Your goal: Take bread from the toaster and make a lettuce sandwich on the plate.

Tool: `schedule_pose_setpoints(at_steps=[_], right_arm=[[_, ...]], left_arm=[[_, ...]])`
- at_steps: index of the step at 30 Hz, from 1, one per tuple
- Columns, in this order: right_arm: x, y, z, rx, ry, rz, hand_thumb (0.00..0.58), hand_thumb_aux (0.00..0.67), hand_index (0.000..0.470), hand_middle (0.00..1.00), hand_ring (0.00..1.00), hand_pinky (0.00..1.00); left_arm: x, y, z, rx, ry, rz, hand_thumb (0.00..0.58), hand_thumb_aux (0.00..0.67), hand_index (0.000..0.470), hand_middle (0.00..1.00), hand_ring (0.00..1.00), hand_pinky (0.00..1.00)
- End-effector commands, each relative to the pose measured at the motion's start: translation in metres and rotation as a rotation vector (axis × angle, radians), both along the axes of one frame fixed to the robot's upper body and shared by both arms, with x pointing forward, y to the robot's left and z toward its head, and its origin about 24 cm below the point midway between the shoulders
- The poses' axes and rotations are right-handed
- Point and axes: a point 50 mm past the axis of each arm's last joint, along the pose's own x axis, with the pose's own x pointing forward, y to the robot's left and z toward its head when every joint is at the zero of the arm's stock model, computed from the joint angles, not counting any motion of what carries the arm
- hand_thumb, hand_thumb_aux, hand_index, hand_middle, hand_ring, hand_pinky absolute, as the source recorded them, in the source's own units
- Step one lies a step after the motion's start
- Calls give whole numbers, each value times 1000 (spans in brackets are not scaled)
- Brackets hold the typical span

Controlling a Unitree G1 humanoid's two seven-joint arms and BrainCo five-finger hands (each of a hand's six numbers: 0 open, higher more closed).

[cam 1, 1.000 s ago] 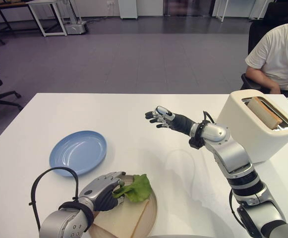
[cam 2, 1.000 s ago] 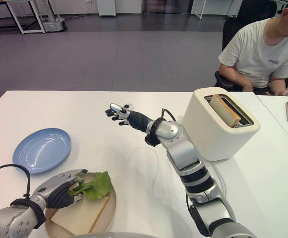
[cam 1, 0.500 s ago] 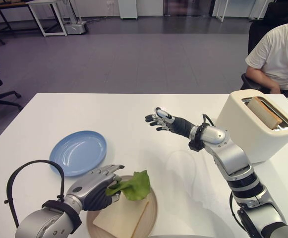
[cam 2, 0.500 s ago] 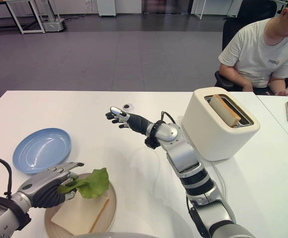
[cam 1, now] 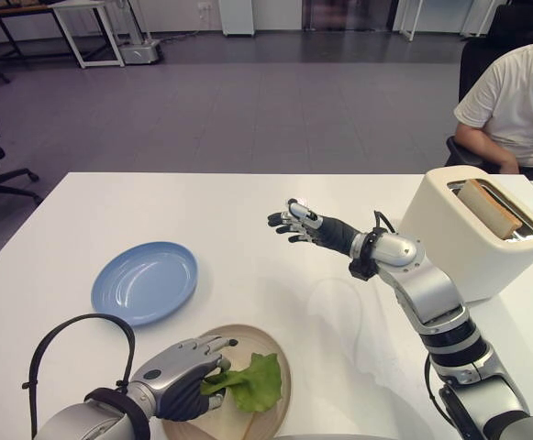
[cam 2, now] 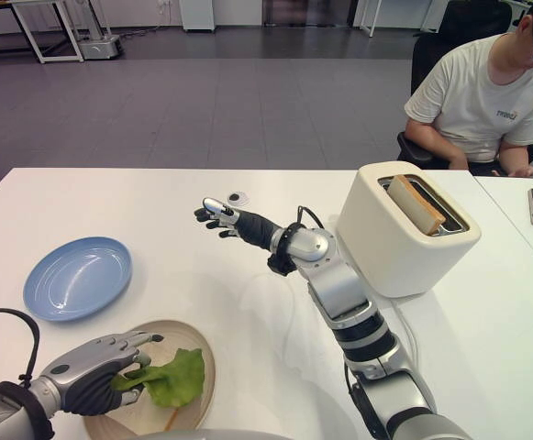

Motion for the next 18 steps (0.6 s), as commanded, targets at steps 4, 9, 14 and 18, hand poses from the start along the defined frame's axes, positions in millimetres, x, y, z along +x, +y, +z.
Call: schedule_pose_setpoints(at_steps=[4, 9, 14, 18], right_arm=[[-2, 0, 1, 3, 10, 14, 0, 0, 0, 0, 0, 0], [-2, 2, 0, 5, 12, 19, 0, 0, 0, 0, 0, 0], [-2, -1, -1, 6, 15, -4, 0, 0, 0, 0, 0, 0], [-1, -3, -1, 9, 17, -15, 0, 0, 0, 0, 0, 0]], left_arm=[[4, 3, -7, 84, -20, 18, 474, 384, 269, 0, 0, 0], [5, 3, -8, 97, -33, 19, 456, 360, 253, 0, 0, 0], [2, -7, 11, -14, -8, -71, 0, 0, 0, 0, 0, 0], [1, -4, 22, -106, 18, -130, 0, 0, 0, 0, 0, 0]])
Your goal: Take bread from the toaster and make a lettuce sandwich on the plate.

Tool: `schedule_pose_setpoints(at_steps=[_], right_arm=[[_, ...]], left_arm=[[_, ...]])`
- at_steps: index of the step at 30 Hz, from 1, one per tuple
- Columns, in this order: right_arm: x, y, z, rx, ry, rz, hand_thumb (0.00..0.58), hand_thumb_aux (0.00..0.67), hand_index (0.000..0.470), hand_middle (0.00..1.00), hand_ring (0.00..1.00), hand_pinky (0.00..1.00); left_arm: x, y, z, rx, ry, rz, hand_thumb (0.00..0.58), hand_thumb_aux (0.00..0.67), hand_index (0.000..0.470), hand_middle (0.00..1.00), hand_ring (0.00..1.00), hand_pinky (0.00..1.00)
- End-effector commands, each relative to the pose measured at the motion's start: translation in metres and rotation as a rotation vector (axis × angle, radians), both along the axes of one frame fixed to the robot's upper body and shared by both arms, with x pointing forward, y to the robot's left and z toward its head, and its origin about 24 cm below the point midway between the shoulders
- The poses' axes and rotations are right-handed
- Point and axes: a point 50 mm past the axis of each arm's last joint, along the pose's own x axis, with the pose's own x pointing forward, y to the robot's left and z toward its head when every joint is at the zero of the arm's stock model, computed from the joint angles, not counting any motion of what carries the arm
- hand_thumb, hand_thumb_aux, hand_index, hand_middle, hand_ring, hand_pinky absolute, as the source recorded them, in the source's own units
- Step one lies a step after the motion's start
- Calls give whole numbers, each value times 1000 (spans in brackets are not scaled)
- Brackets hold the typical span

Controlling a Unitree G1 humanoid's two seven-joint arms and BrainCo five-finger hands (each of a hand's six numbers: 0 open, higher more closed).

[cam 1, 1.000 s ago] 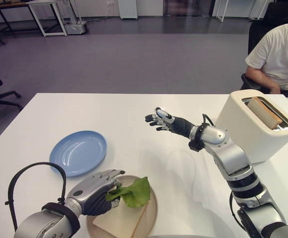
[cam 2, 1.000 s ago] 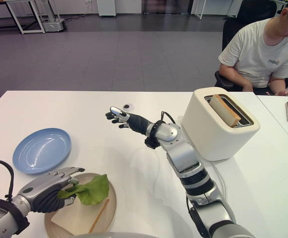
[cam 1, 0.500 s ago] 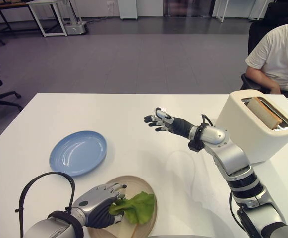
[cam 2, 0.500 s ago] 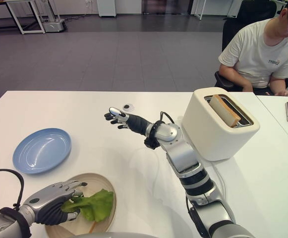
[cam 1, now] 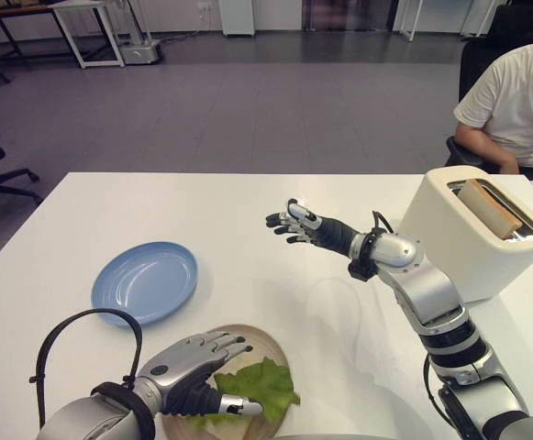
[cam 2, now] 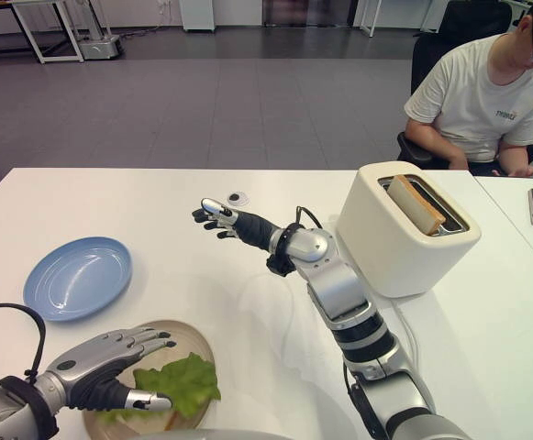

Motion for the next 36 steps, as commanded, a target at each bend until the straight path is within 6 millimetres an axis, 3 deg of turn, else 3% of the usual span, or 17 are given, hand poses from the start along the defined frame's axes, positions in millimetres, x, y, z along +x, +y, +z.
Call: schedule_pose_setpoints(at_steps=[1, 5, 11, 14, 17, 21, 24, 27, 30, 34, 36], right_arm=[[1, -4, -2, 4, 17, -19, 0, 0, 0, 0, 0, 0], [1, -5, -3, 3, 21, -24, 0, 0, 0, 0, 0, 0], [0, -7, 0, 0, 13, -9, 0, 0, 0, 0, 0, 0], [-14, -14, 4, -98, -84, 129, 0, 0, 0, 0, 0, 0], [-30, -22, 0, -318, -305, 279, 0, 0, 0, 0, 0, 0], [-43, -31, -10, -514, -499, 394, 0, 0, 0, 0, 0, 0], [-63, -28, -21, -533, -554, 535, 0, 0, 0, 0, 0, 0], [-69, -22, -28, -467, -542, 540, 0, 0, 0, 0, 0, 0], [-49, -32, -23, -528, -607, 419, 0, 0, 0, 0, 0, 0], [-2, -65, 17, -634, -755, 153, 0, 0, 0, 0, 0, 0], [-1, -66, 27, -587, -747, 165, 0, 0, 0, 0, 0, 0]], left_arm=[[1, 4, 18, -81, -27, -52, 0, 0, 0, 0, 0, 0], [12, 15, 37, -88, -143, -5, 0, 0, 0, 0, 0, 0], [20, 22, 46, -88, -243, 79, 0, 0, 0, 0, 0, 0], [29, 20, 52, -231, -343, 137, 0, 0, 0, 0, 0, 0], [35, 18, 50, -408, -428, 276, 0, 0, 0, 0, 0, 0], [35, 9, 34, -504, -346, 334, 0, 0, 0, 0, 0, 0], [37, 8, 29, -497, -340, 373, 0, 0, 0, 0, 0, 0], [41, 6, 30, -536, -373, 397, 0, 0, 0, 0, 0, 0], [46, 7, 30, -578, -408, 427, 0, 0, 0, 0, 0, 0], [49, 4, 28, -647, -430, 455, 0, 0, 0, 0, 0, 0], [50, 0, 24, -651, -434, 458, 0, 0, 0, 0, 0, 0]])
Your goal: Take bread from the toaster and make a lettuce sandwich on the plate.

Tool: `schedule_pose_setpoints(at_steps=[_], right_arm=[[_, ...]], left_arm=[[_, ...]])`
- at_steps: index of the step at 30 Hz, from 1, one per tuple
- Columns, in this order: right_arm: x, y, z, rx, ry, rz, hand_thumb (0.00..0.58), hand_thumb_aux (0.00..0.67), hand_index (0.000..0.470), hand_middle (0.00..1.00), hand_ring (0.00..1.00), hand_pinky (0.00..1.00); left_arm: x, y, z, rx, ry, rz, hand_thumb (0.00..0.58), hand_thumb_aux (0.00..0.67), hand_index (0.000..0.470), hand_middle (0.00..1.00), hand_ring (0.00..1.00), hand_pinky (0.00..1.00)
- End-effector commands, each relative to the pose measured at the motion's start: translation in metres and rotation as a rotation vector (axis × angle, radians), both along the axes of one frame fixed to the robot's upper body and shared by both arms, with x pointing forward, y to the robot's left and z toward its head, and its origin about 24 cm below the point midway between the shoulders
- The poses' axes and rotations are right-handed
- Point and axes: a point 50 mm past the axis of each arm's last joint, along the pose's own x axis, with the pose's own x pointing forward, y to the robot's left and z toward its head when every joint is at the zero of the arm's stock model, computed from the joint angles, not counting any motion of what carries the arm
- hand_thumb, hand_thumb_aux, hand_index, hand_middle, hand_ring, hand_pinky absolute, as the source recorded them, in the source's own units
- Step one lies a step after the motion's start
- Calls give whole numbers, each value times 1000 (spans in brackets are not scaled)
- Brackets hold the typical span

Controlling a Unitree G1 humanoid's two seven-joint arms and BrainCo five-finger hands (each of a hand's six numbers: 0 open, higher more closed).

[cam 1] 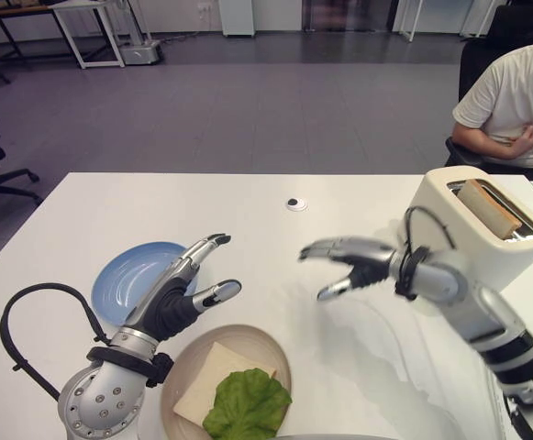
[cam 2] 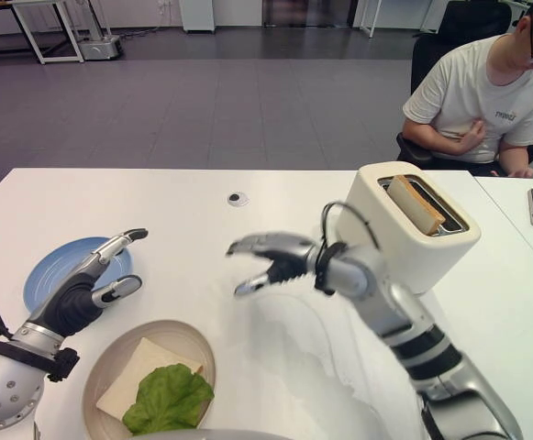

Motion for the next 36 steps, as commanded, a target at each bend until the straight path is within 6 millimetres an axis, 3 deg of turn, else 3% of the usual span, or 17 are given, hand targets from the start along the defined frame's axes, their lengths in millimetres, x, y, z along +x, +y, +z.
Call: schedule_pose_setpoints(at_steps=[1, 5, 8, 12, 15, 19, 25, 30, 31, 32, 33, 34, 35, 36], right_arm=[[-2, 0, 13, 59, 27, 51, 0, 0, 0, 0, 0, 0], [-34, 23, -11, 52, 106, 208, 0, 0, 0, 0, 0, 0], [-44, 29, -20, 55, 143, 230, 0, 0, 0, 0, 0, 0], [-31, 19, -17, 89, 146, 139, 0, 0, 0, 0, 0, 0], [-24, 14, -15, 97, 134, 93, 0, 0, 0, 0, 0, 0], [-19, 11, -12, 117, 130, 60, 0, 0, 0, 0, 0, 0], [-17, 9, -11, 144, 140, 18, 0, 0, 0, 0, 0, 0], [-17, 9, -12, 145, 153, 14, 0, 0, 0, 0, 0, 0], [-17, 10, -12, 148, 157, 15, 0, 0, 0, 0, 0, 0], [-17, 10, -11, 149, 159, 19, 0, 0, 0, 0, 0, 0], [-17, 11, -11, 149, 160, 23, 0, 0, 0, 0, 0, 0], [-17, 12, -10, 149, 161, 25, 0, 0, 0, 0, 0, 0], [-17, 12, -10, 148, 161, 27, 0, 0, 0, 0, 0, 0], [-17, 12, -10, 148, 161, 27, 0, 0, 0, 0, 0, 0]], left_arm=[[4, -6, -8, -12, 5, -1, 0, 0, 0, 0, 0, 0], [8, -9, -9, -20, -4, -16, 0, 0, 0, 0, 0, 0], [7, -8, -12, 49, 23, -65, 0, 0, 0, 0, 0, 0], [-2, 3, -15, 321, 125, -182, 0, 0, 0, 0, 0, 0], [-6, 19, -14, 496, 183, -165, 0, 0, 0, 0, 0, 0], [-18, 28, -15, 611, 281, -232, 0, 0, 0, 0, 0, 0], [-38, 14, -37, 653, 416, -497, 0, 0, 0, 0, 0, 0], [-42, 4, -43, 686, 363, -586, 0, 0, 0, 0, 0, 0], [-41, 3, -44, 691, 348, -591, 31, 18, 13, 0, 0, 0], [-40, 3, -45, 724, 329, -593, 108, 66, 46, 0, 0, 0], [-39, 3, -46, 745, 309, -596, 79, 47, 33, 0, 0, 0], [-37, 3, -47, 778, 283, -599, 0, 0, 0, 0, 0, 0], [-36, 3, -48, 795, 266, -601, 108, 66, 46, 0, 0, 0], [-35, 3, -49, 812, 246, -601, 164, 102, 72, 0, 0, 0]])
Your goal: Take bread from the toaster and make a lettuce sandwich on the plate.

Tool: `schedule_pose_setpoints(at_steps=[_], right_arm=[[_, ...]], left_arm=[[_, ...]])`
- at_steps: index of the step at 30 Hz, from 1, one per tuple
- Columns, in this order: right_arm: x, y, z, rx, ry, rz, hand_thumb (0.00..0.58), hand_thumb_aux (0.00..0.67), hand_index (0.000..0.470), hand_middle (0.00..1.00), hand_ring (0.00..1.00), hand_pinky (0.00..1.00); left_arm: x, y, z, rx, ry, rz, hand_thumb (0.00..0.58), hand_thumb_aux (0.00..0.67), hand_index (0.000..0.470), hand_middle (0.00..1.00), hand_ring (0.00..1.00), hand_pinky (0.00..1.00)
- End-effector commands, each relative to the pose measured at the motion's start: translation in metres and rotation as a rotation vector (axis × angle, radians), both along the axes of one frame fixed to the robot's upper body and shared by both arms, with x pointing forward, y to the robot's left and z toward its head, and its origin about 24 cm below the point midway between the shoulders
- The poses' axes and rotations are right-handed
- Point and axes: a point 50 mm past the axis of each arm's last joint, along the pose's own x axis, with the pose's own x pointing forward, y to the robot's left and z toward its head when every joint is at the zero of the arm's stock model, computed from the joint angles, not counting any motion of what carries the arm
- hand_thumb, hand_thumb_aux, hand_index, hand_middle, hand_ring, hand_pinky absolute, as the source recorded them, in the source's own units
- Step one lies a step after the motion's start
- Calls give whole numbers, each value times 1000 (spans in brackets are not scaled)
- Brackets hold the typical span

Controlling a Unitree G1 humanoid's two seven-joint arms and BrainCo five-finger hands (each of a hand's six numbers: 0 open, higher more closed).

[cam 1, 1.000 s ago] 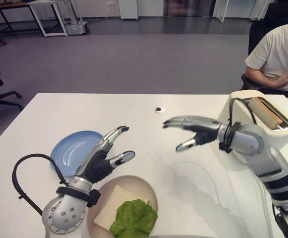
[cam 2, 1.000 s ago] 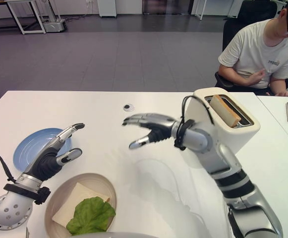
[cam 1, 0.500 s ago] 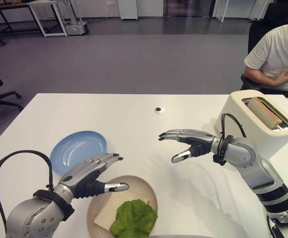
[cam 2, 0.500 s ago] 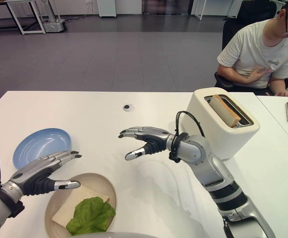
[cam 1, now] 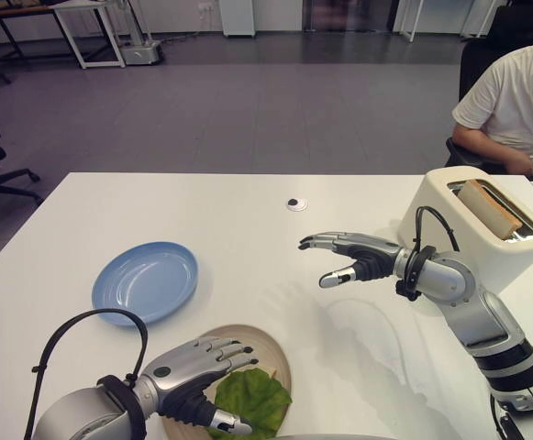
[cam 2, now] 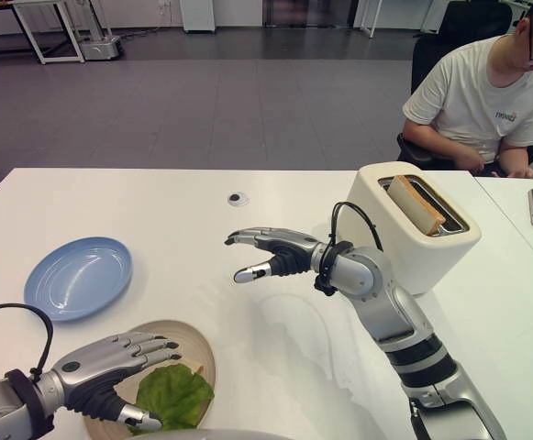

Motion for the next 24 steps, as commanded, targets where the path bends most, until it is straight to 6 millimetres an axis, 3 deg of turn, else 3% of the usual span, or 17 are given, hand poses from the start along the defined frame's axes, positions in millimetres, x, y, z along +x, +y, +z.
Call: schedule_pose_setpoints(at_steps=[1, 2, 5, 7, 8, 9, 10, 11, 21, 24], right_arm=[[1, 3, 4, -1, -6, 14, 0, 0, 0, 0, 0, 0], [1, 4, 5, 0, -6, 15, 0, 0, 0, 0, 0, 0], [0, 5, 4, -2, -5, 23, 0, 0, 0, 0, 0, 0], [1, 6, 5, -2, -7, 26, 0, 0, 0, 0, 0, 0], [1, 6, 5, -2, -8, 28, 0, 0, 0, 0, 0, 0], [1, 6, 5, -3, -9, 29, 0, 0, 0, 0, 0, 0], [2, 6, 5, -4, -10, 28, 0, 0, 0, 0, 0, 0], [2, 5, 4, -5, -9, 25, 0, 0, 0, 0, 0, 0], [5, 0, -4, -37, -13, -13, 0, 0, 0, 0, 0, 0], [6, -2, -5, -42, -15, -28, 0, 0, 0, 0, 0, 0]], left_arm=[[4, 0, -5, 54, -59, -43, 183, 116, 81, 0, 0, 0], [4, 0, -7, 61, -70, -48, 190, 121, 85, 0, 0, 0], [6, -2, -13, 116, -141, -105, 136, 84, 59, 0, 0, 0], [5, -6, -19, 96, -149, -126, 140, 87, 61, 0, 0, 0], [4, -8, -22, 82, -148, -132, 248, 163, 114, 0, 0, 0], [3, -10, -24, 61, -142, -130, 458, 363, 254, 0, 0, 0], [2, -11, -24, 58, -142, -133, 527, 468, 328, 0, 0, 0], [2, -12, -24, 52, -139, -135, 580, 657, 461, 0, 0, 0], [2, -18, -15, -61, -129, -119, 580, 670, 470, 0, 0, 0], [11, -5, -2, -6, -176, -89, 580, 670, 470, 0, 0, 0]])
